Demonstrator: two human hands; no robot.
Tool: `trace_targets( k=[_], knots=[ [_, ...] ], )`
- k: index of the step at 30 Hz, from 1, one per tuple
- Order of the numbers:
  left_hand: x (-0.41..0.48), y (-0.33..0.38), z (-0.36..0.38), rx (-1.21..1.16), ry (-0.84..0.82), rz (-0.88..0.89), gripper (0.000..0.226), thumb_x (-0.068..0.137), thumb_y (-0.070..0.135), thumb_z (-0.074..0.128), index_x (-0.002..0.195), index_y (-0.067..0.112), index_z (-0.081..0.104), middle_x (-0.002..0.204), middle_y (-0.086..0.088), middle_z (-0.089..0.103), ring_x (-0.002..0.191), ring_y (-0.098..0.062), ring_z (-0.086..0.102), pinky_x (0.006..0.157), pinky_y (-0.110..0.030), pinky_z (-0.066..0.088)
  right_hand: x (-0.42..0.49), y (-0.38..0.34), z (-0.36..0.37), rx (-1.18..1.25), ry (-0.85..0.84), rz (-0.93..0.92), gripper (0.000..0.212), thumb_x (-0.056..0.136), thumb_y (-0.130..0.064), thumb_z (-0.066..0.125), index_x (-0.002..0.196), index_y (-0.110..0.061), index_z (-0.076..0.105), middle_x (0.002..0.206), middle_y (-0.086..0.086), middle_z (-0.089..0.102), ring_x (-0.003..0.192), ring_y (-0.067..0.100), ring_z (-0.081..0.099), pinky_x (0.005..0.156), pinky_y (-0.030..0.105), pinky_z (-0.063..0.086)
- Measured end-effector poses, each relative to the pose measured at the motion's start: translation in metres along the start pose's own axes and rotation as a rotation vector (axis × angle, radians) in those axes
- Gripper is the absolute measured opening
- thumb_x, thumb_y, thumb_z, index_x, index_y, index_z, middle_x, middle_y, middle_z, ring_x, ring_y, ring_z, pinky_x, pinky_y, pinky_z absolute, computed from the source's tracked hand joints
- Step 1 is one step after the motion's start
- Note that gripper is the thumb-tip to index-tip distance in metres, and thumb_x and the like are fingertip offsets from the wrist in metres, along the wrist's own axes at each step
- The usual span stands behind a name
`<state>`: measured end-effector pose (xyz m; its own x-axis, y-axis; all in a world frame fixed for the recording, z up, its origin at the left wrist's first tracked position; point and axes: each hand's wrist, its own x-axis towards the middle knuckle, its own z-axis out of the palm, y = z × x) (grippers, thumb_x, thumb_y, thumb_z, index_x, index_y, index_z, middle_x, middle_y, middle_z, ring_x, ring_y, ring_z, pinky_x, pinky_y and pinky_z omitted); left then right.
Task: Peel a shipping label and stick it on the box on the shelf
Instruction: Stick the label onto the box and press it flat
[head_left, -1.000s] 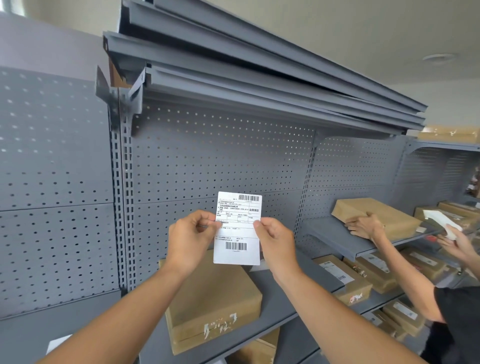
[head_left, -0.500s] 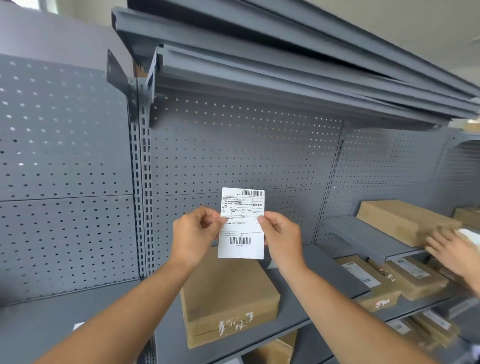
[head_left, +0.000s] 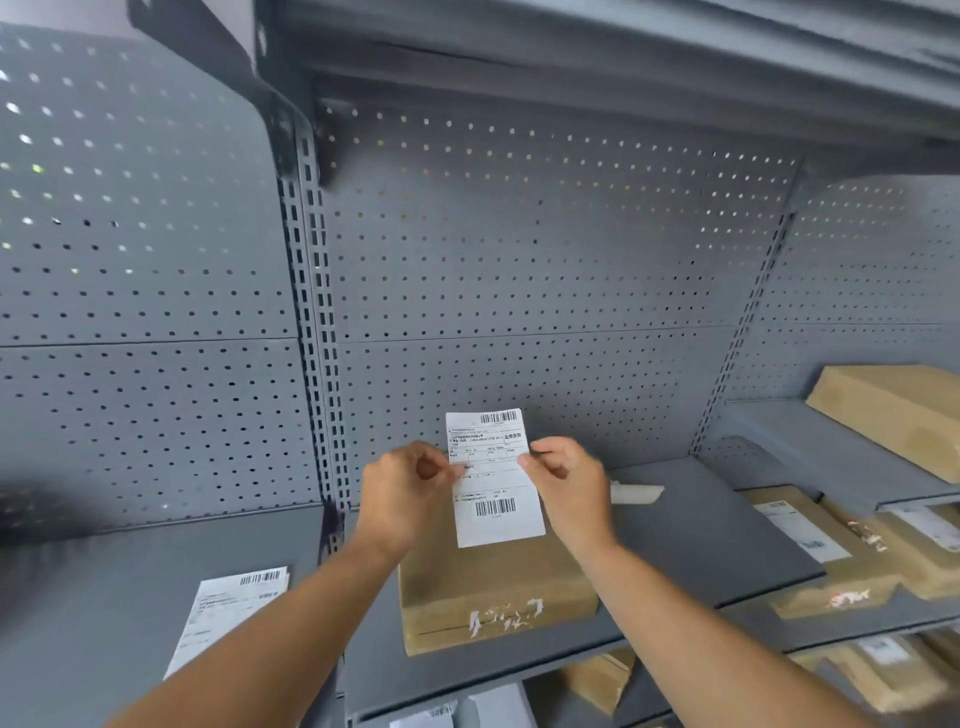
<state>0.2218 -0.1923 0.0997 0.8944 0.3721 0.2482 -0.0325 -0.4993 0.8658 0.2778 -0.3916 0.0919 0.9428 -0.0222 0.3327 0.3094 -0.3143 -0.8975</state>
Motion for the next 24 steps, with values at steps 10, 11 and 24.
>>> trace_targets(
  k=[10, 11, 24],
  knots=[
    [-0.01, -0.04, 0.025, 0.178, -0.01, -0.065, 0.015, 0.084, 0.035, 0.083, 0.079, 0.028, 0.071, 0.075, 0.014, 0.073, 0.072, -0.004, 0.069, 0.067, -0.024, 0.058, -0.004, 0.044, 0.014, -0.226, -0.101, 0.031, 0.023, 0.08, -0.036, 0.08, 0.1, -0.031, 0.069, 0.078, -0.014, 0.074, 0.077, 0.007, 0.071, 0.072, 0.041, 0.06],
    [-0.01, -0.042, 0.027, 0.18, -0.007, -0.063, 0.015, 0.084, 0.032, 0.083, 0.078, 0.03, 0.07, 0.075, 0.015, 0.073, 0.073, -0.004, 0.068, 0.068, -0.022, 0.057, -0.003, 0.045, 0.014, -0.241, -0.109, 0.033, 0.023, 0.08, -0.036, 0.079, 0.1, -0.031, 0.069, 0.077, -0.014, 0.074, 0.078, 0.008, 0.071, 0.073, 0.04, 0.059],
    [-0.009, -0.048, 0.033, 0.212, 0.007, -0.044, 0.012, 0.085, 0.03, 0.082, 0.082, 0.032, 0.071, 0.074, 0.017, 0.07, 0.074, -0.003, 0.067, 0.073, -0.024, 0.056, 0.001, 0.047, 0.017, -0.322, -0.114, 0.022, 0.026, 0.081, -0.033, 0.08, 0.102, -0.024, 0.07, 0.082, -0.008, 0.077, 0.08, 0.012, 0.071, 0.075, 0.035, 0.057]
  ],
)
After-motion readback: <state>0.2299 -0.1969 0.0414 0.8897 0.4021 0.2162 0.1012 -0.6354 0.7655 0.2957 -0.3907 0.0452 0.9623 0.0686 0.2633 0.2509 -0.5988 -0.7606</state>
